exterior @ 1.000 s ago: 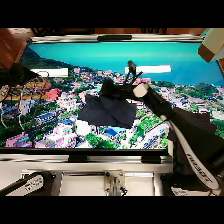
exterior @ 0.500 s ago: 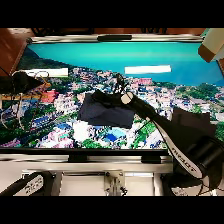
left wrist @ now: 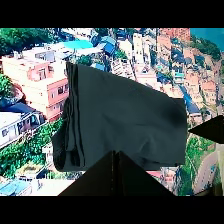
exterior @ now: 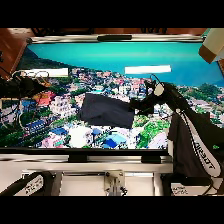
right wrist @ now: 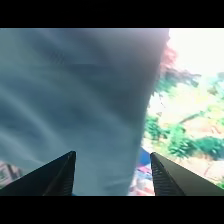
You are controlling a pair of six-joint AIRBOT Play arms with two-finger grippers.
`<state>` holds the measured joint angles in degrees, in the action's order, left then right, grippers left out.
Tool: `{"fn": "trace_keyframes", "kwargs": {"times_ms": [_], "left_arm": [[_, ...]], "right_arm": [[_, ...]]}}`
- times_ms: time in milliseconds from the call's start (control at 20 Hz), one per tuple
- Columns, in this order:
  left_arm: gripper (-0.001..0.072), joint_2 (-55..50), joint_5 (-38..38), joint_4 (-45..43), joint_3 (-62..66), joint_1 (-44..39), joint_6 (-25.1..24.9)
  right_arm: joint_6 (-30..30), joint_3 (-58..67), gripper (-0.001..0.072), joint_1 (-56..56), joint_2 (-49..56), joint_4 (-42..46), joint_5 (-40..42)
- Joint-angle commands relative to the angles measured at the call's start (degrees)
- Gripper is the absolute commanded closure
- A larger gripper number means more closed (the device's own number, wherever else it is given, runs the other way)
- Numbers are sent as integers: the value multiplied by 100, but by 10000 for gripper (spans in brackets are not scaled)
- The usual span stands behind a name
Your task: Fold the shirts.
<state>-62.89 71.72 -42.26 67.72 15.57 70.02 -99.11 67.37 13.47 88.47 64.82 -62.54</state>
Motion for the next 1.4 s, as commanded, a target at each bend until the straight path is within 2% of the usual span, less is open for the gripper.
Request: {"fn": "trace_keyframes", "kwargs": {"times_ms": [0, 200, 300, 350, 400, 450, 500, 650, 750, 950, 1150, 1350], "left_arm": [[675, 7, -4, 2, -15, -2, -11], [675, 4, -9, 2, -15, -42, -11], [675, 4, -9, 2, -15, -66, -11], [674, 4, -11, 2, -15, -68, -11], [675, 4, -11, 2, -15, -68, -13], [674, 4, -11, 2, -15, -68, -13], [675, 4, -9, 2, -15, -68, -15], [674, 4, -9, 0, -15, -68, -39], [675, 4, -11, 0, -15, -66, -57], [674, 4, -7, 0, -15, -66, -59], [674, 7, 37, 0, -15, -66, -256], [674, 9, 195, 7, -15, -68, -358]], "right_arm": [[323, -369, 44, -181, 186, -153, 22], [542, -369, 45, -181, 540, -1016, 754], [780, -369, 45, -181, 763, -1539, 776], [1038, -369, 70, -184, 850, -1856, 774], [1405, -367, 255, -186, 870, -2157, 774], [1751, -332, 591, -190, 857, -2444, 750], [1987, -234, 635, -234, 815, -2627, 662], [2588, 323, 638, -507, 323, -2625, 188], [2498, 678, 638, -857, -212, -2371, 63], [1493, 1029, 639, -1978, -1471, -1543, -400], [940, 1043, 638, -3119, -2590, -874, -1504], [636, 1043, 638, -3995, -3416, 0, -2059]]}}
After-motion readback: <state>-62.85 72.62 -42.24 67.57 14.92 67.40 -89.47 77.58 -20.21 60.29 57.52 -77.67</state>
